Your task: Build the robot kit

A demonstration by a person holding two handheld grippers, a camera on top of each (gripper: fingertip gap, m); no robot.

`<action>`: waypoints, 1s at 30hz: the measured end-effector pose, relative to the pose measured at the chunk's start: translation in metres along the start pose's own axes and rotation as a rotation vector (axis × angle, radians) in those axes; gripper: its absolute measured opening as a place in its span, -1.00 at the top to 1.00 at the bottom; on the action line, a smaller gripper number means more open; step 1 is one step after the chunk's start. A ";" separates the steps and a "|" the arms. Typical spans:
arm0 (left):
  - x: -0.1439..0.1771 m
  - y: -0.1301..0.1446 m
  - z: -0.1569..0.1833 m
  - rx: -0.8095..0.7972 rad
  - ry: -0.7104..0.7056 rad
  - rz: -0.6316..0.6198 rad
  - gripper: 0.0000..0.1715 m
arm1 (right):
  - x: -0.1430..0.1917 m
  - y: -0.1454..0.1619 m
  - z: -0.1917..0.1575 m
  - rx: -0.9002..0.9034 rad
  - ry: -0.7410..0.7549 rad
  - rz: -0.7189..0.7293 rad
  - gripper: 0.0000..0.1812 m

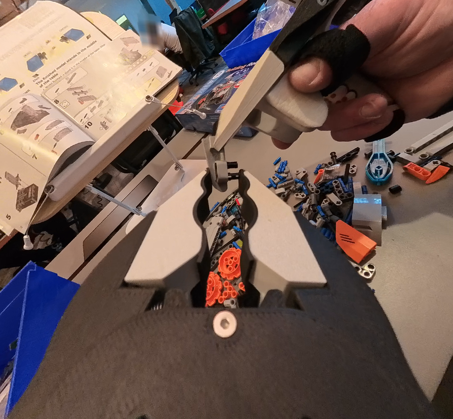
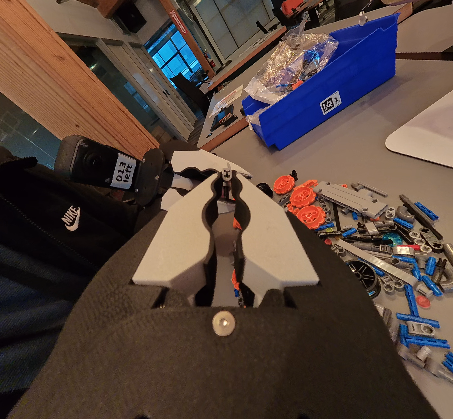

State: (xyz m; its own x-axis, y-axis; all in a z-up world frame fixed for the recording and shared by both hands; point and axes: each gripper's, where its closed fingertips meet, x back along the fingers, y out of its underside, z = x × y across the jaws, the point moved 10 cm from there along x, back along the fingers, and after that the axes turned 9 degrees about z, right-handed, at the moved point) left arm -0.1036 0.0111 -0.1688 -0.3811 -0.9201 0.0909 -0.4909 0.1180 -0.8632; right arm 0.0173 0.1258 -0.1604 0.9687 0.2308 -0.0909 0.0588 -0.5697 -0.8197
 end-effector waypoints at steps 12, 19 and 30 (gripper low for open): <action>0.003 -0.008 0.001 -0.056 -0.050 0.064 0.73 | 0.003 -0.004 0.000 -0.027 -0.063 0.072 0.95; 0.014 -0.022 0.008 -0.175 -0.085 0.160 0.78 | 0.007 -0.007 -0.010 0.075 -0.292 0.107 0.95; 0.022 -0.033 0.019 -0.320 -0.122 0.222 0.79 | 0.012 -0.008 -0.021 0.198 -0.418 0.112 0.95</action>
State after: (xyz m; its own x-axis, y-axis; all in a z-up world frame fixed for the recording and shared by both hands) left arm -0.0811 -0.0203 -0.1479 -0.4192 -0.8943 -0.1563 -0.6333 0.4114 -0.6555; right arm 0.0338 0.1160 -0.1432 0.7839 0.4977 -0.3712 -0.1264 -0.4574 -0.8802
